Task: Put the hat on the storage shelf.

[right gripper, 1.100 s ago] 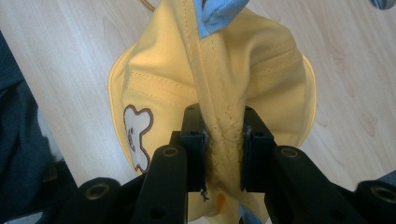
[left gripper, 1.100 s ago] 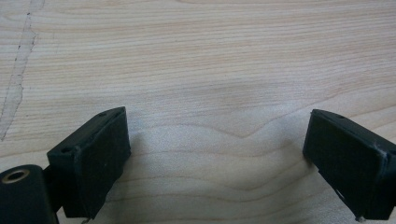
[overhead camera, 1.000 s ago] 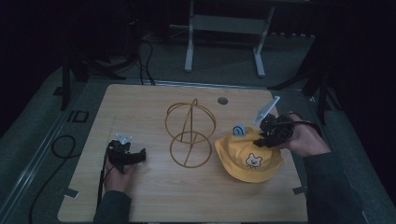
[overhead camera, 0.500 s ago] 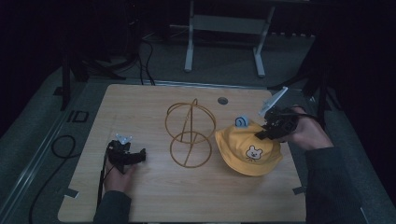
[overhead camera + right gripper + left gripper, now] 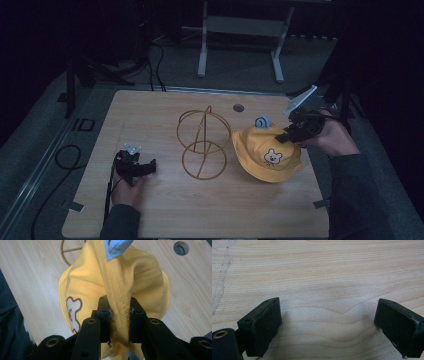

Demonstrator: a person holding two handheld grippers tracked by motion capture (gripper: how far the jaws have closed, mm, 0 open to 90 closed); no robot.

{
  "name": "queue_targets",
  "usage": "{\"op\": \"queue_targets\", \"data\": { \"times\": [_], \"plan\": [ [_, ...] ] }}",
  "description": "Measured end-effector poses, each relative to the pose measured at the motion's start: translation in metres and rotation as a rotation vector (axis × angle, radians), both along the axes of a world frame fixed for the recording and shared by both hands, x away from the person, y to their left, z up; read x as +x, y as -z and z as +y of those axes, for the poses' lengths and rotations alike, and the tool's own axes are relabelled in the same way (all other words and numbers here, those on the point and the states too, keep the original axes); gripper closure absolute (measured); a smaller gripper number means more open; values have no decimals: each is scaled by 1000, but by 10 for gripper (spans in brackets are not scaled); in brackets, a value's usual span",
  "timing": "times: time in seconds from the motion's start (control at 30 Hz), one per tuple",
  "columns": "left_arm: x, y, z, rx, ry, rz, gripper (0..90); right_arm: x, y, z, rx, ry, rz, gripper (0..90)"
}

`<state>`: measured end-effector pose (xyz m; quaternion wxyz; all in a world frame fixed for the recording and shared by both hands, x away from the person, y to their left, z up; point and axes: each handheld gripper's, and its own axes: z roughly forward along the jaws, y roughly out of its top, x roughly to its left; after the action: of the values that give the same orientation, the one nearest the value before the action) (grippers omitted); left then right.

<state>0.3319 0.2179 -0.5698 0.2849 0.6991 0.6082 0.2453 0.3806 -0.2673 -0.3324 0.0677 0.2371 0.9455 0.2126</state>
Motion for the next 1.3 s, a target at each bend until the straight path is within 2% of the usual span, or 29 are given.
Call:
{"op": "queue_targets", "data": {
  "times": [0.57, 1.3],
  "plan": [
    [0, 0, 0, 0, 1, 1, 72, 11, -20, -6, 42, 27, -6, 759],
    [0, 0, 0, 1, 1, 1, 72, 21, -34, -8, 55, 47, -1, 759]
  ]
}}
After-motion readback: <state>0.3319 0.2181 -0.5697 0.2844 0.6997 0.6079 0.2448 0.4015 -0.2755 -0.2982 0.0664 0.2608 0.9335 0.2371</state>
